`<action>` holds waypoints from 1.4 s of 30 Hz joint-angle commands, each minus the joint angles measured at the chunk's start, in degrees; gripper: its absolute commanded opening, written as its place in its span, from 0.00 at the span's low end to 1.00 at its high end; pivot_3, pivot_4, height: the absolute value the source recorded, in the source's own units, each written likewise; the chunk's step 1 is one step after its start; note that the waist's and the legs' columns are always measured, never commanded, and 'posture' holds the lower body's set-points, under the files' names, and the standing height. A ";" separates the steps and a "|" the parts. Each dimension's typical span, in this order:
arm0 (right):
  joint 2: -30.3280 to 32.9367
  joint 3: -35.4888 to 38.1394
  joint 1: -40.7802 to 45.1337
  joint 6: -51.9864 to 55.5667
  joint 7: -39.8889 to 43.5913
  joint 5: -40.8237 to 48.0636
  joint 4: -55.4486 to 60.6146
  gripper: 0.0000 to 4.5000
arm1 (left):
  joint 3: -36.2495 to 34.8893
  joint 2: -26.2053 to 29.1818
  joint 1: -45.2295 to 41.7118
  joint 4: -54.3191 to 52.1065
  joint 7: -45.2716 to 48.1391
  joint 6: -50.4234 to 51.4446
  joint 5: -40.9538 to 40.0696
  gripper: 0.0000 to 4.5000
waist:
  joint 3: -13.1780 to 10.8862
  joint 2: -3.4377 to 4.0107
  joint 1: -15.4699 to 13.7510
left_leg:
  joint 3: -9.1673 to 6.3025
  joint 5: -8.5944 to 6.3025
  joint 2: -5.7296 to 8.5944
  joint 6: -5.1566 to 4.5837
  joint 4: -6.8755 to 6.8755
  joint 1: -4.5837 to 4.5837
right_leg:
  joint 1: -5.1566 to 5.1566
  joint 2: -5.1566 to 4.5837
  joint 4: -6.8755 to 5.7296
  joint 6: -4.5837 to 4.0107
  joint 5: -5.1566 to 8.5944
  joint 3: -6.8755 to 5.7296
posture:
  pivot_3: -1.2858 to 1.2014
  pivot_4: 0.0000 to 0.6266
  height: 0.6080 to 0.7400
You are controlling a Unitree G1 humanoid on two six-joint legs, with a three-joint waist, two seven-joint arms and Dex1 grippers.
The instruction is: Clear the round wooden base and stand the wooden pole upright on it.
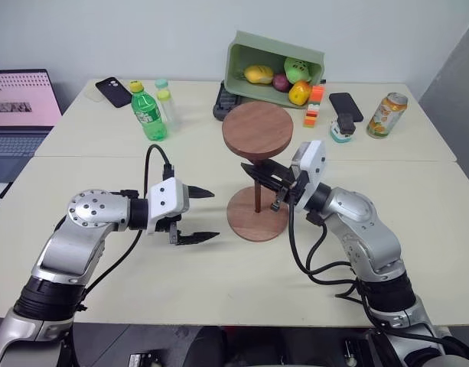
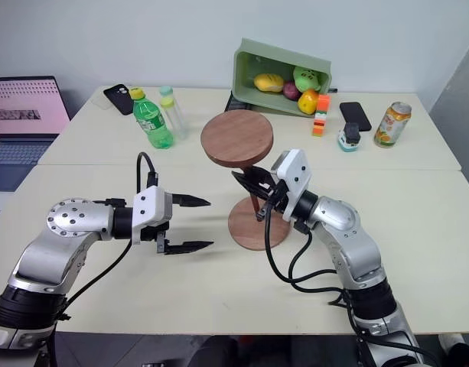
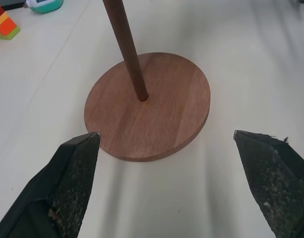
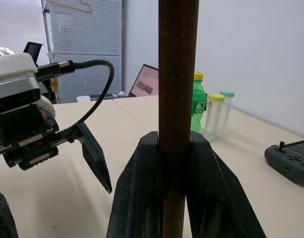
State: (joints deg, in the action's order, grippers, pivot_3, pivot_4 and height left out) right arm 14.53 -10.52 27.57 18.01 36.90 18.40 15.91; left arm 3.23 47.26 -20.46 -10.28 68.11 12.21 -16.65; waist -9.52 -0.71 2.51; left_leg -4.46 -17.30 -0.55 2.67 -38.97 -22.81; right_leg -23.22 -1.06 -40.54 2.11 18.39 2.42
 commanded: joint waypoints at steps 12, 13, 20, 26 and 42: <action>0.80 -1.70 -1.90 -0.14 1.95 -0.18 0.50 0.05 | -0.99 0.44 0.16 0.50 -0.10 -1.55 0.09 1.00 | 0.01 -0.01 0.00 | 0.01 0.00 0.00 -0.01 -0.01 0.04 | 0.01 0.00 -0.05 0.00 0.00 0.01 | 0.52 0.24 1.00; 0.80 -1.73 -2.00 -0.02 2.07 0.03 0.67 0.05 | -0.99 0.45 0.21 0.53 -0.10 -1.63 0.11 1.00 | 0.02 -0.01 0.00 | 0.02 0.00 0.00 0.00 -0.01 0.05 | 0.01 0.00 -0.05 0.00 0.00 0.02 | 0.52 0.24 1.00; 0.70 -1.66 -2.39 1.06 1.73 0.07 0.03 0.05 | -0.89 0.28 0.25 0.78 -0.26 -2.02 0.32 1.00 | 0.03 -0.01 0.00 | 0.02 0.00 0.00 -0.01 -0.01 0.07 | 0.03 0.00 -0.07 0.00 0.00 0.02 | 0.52 0.24 1.00; -0.15 -1.18 -1.22 2.41 0.15 -0.55 -2.93 0.05 | -0.70 0.19 0.22 0.87 -0.33 -2.18 0.31 1.00 | 0.06 -0.01 0.00 | 0.03 0.00 -0.01 -0.01 -0.01 0.12 | 0.04 0.00 -0.11 0.00 0.00 0.04 | 0.52 0.24 1.00; 1.86 -3.79 -2.18 3.25 -1.06 -5.15 -7.68 0.05 | -0.78 0.01 0.26 0.36 -1.08 -1.52 0.15 1.00 | 0.26 -0.02 -0.07 | 0.02 0.00 -0.01 -0.02 0.02 0.71 | 0.59 0.02 -0.14 -0.01 0.02 0.03 | 0.52 0.24 1.00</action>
State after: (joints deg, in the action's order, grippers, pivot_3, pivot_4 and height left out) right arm 14.94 -12.63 27.80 17.95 36.66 16.60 13.08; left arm 3.23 47.18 -20.19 -8.75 67.53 10.83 -16.35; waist -9.26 -0.73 2.44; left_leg -4.48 -17.32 -0.56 2.63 -38.89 -21.84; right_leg -22.32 -1.04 -40.56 2.09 18.42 2.42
